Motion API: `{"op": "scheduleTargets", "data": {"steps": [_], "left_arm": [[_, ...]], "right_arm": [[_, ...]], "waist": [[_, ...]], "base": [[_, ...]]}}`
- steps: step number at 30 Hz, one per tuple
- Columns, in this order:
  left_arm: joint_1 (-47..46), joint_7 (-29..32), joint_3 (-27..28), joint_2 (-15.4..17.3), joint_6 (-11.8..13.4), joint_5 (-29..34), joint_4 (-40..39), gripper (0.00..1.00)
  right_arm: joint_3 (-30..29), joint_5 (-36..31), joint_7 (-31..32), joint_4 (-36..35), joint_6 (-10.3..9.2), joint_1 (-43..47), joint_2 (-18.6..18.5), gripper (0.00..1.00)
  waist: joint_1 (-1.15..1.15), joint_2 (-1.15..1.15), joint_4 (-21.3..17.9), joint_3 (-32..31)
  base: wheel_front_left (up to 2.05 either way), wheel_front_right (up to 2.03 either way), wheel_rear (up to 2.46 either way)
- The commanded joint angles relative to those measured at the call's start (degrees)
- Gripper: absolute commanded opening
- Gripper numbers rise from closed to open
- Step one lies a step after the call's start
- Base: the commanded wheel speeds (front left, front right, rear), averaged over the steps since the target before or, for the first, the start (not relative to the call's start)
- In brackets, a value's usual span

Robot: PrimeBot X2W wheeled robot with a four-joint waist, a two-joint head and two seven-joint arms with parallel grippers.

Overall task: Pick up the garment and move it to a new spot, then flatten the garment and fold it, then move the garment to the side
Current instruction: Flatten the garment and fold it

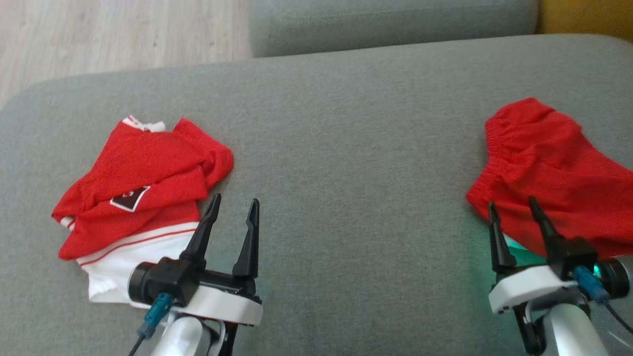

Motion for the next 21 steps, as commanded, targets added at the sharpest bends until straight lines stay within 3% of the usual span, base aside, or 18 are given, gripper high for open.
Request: {"op": "scheduleTargets", "data": {"steps": [1, 16, 17, 18, 19, 21], "left_arm": [[-2.7, -0.5, 1.4, -0.1, -0.3, 0.8, -1.3, 1.0], [-5.5, -0.5, 0.6, -1.0, -0.9, 1.6, -0.5, 1.0], [-5.6, -0.5, 0.6, -1.1, -0.9, 1.7, -0.4, 1.0], [-5.7, -0.5, 0.6, -1.1, -0.9, 1.7, -0.3, 1.0], [-5.8, -0.5, 0.5, -1.2, -0.9, 1.7, -0.2, 1.0], [-5.9, -0.5, 0.5, -1.4, -0.9, 1.7, -0.1, 1.0]], "right_arm": [[1.2, -1.0, 0.3, 0.1, -0.04, -3.2, -0.3, 1.0], [-4.3, -5.1, 3.7, 19.0, -0.04, -14.8, -0.3, 1.0], [-4.4, -4.5, 3.6, 20.0, -0.04, -15.4, -0.3, 0.96], [-4.4, -3.7, 3.4, 20.8, -0.04, -16.0, -0.3, 0.33], [-4.4, -3.1, 3.3, 21.6, -0.04, -16.6, -0.3, 0.0], [-4.1, -1.8, 2.8, 23.0, -0.04, -17.7, -0.3, 0.0]], "waist": [[0.0, 0.0, 1.1, 1.4], [0.0, 0.0, 4.5, 5.8], [0.0, 0.0, 4.5, 5.9], [0.0, 0.0, 4.5, 5.9], [0.0, 0.0, 4.5, 5.9], [0.0, 0.0, 4.4, 5.9]], "base": [[0.0, 0.0, 0.0], [0.0, 0.0, 0.0], [0.0, 0.0, 0.0], [0.0, 0.0, 0.0], [0.0, 0.0, 0.0], [0.0, 0.0, 0.0]]}}
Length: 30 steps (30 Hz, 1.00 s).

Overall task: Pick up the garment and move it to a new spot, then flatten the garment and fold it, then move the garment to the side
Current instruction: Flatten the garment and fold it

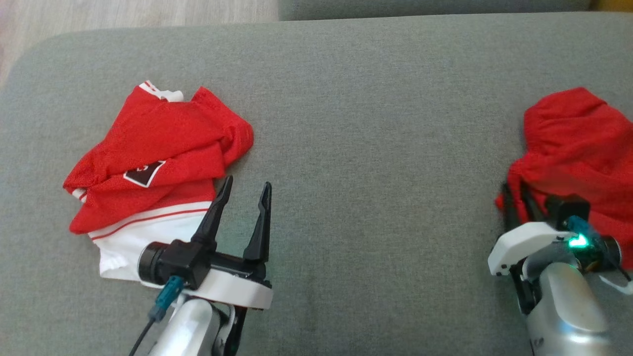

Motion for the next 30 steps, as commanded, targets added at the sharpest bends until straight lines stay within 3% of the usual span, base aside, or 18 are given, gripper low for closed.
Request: {"op": "scheduleTargets", "data": {"steps": [1, 6, 13, 29, 30], "left_arm": [[-2.1, -0.5, 1.6, -0.2, -0.4, 0.5, -1.4, 1.0], [-1.9, -0.5, 1.7, -0.3, -0.6, 0.6, -1.1, 1.0], [-2.0, -0.5, 1.4, -0.5, -0.9, 0.7, -0.3, 1.0], [-0.5, -0.5, 1.6, -0.9, -0.6, -0.1, 0.0, 1.0], [-0.4, -0.5, 1.6, -0.9, -0.6, -0.2, 0.0, 1.0]], "right_arm": [[1.8, 1.0, -0.9, -0.3, -0.04, -1.9, -0.3, 0.0], [6.0, 5.7, -3.3, -0.1, -0.04, -4.0, -0.3, 0.0], [16.2, 9.7, -4.5, -2.1, -0.04, -7.0, -0.3, 0.0], [46.4, 28.0, -0.2, -3.7, -0.04, -11.9, -0.8, 0.0], [47.6, 28.1, -0.3, -3.4, -0.04, -12.0, -0.8, 0.4]], "waist": [[-0.01, 0.0, -0.1, -0.1], [-0.01, 0.0, -0.7, -0.7], [-0.01, 0.0, -0.3, -1.6], [-0.01, 0.0, 5.4, -3.3], [-0.01, 0.0, 5.4, -3.3]], "base": [[0.0, 0.0, 0.0], [0.0, 0.0, 0.0], [0.0, 0.0, 0.0], [0.0, 0.0, 0.0], [0.0, 0.0, 0.0]]}}
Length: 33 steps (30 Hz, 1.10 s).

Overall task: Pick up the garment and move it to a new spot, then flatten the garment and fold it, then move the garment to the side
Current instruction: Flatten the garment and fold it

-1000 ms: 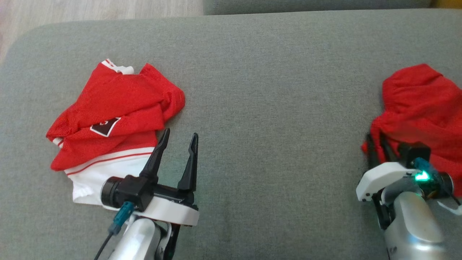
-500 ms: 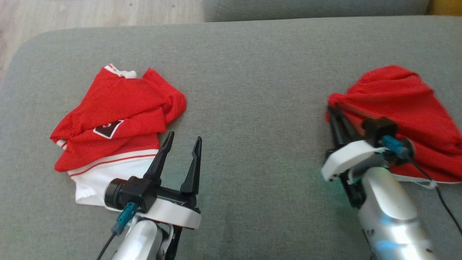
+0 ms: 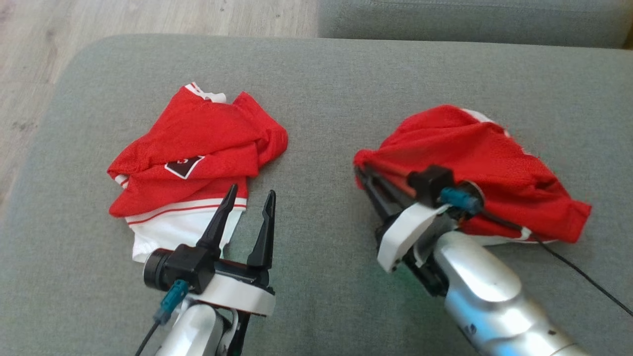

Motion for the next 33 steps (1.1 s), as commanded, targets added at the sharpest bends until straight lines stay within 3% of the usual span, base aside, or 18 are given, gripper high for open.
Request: {"op": "scheduleTargets", "data": {"steps": [1, 10, 15, 20, 25, 29, 33], "left_arm": [[-0.8, -0.5, 1.9, -0.2, 0.4, -0.3, -1.7, 1.0], [-0.2, -0.5, 2.7, -0.1, 0.6, -0.4, -2.1, 1.0], [0.4, -0.5, 3.3, 0.1, 0.7, -0.4, -2.4, 1.0], [1.2, -0.5, 3.8, 0.2, 0.8, -0.5, -2.8, 1.0], [1.7, -0.5, 4.2, 0.2, 0.9, -0.5, -3.2, 1.0], [1.7, -0.5, 4.2, 0.2, 0.7, -0.3, -3.5, 1.0], [1.1, -0.5, 4.0, 0.1, 0.4, 0.0, -3.7, 1.0]], "right_arm": [[1.8, 0.1, -0.2, -1.0, -0.04, -1.7, 0.8, 1.0], [3.5, 2.0, -1.5, -1.5, -0.04, -1.5, 0.9, 1.0], [0.6, 2.4, -1.9, -5.6, -0.04, 0.2, -1.8, 1.0], [-6.1, 2.3, -0.3, -11.7, -0.04, 4.8, -6.1, 1.0], [-16.5, 0.2, 1.6, -18.8, -0.04, 11.8, -9.0, 1.0], [-26.3, -2.3, 2.5, -23.9, -0.04, 17.3, -7.9, 1.0], [-32.5, -6.3, 3.9, -27.9, -0.04, 20.0, -5.1, 1.0]], "waist": [[0.0, 0.0, 0.0, -0.1], [0.0, 0.0, -2.5, -1.5], [0.0, 0.0, -5.0, -2.9], [0.0, 0.0, -7.3, -4.0], [0.0, 0.0, -8.9, -4.4], [0.0, 0.0, -9.4, -4.0], [0.0, 0.0, -9.1, -2.9]], "base": [[0.0, 0.0, 0.0], [0.0, 0.0, 0.0], [0.0, 0.0, 0.0], [0.0, 0.0, 0.0], [0.0, 0.0, 0.0], [0.0, 0.0, 0.0], [0.0, 0.0, 0.0]]}}
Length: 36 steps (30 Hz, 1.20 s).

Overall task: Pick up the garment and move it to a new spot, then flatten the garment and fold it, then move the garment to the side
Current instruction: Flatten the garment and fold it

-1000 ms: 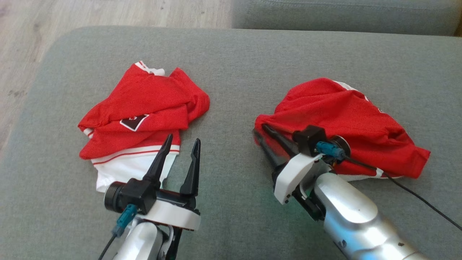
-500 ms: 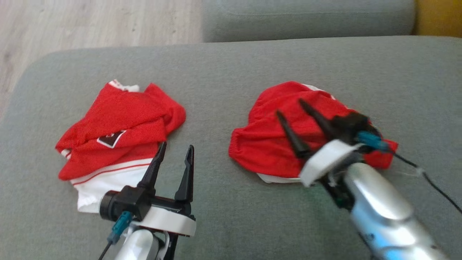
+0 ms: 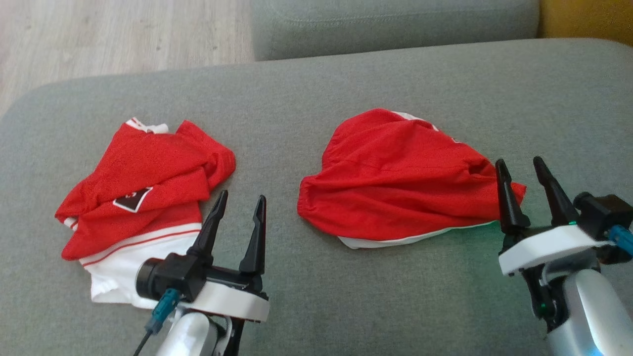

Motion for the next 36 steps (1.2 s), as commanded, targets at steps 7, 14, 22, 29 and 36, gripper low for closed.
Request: {"op": "scheduleTargets", "data": {"steps": [7, 14, 22, 29, 36], "left_arm": [[-3.0, -0.5, 1.3, -0.1, -0.5, 0.3, -1.5, 1.0], [-4.6, -0.5, 0.3, -0.5, -0.9, 0.6, -0.7, 1.0], [-5.8, -0.5, -0.5, -1.1, -1.3, 0.5, 0.1, 1.0], [-5.9, -0.5, -0.8, -1.5, -1.3, 0.5, 0.3, 1.0], [-5.7, -0.5, -0.6, -1.6, -1.1, 0.4, 0.2, 1.0]], "right_arm": [[-3.0, -6.8, 5.0, -4.3, -0.04, -5.6, 1.6, 1.0], [-1.3, -6.8, 13.5, 4.6, -0.04, -13.4, -1.5, 1.0], [10.5, -2.0, 24.1, 20.4, -0.04, -22.3, -8.8, 1.0], [21.9, 4.5, 25.4, 22.7, -0.04, -27.0, -14.3, 0.0], [21.2, 5.5, 19.7, 25.6, -0.04, -32.1, -16.9, 0.0]], "waist": [[0.0, 0.0, 2.3, 3.7], [0.0, 0.0, 5.0, 6.3], [0.0, 0.0, 8.2, 7.7], [0.0, 0.0, 9.0, 7.7], [0.0, 0.0, 8.7, 7.7]], "base": [[0.0, 0.0, 0.0], [0.0, 0.0, 0.0], [0.0, 0.0, 0.0], [0.0, 0.0, 0.0], [0.0, 0.0, 0.0]]}}
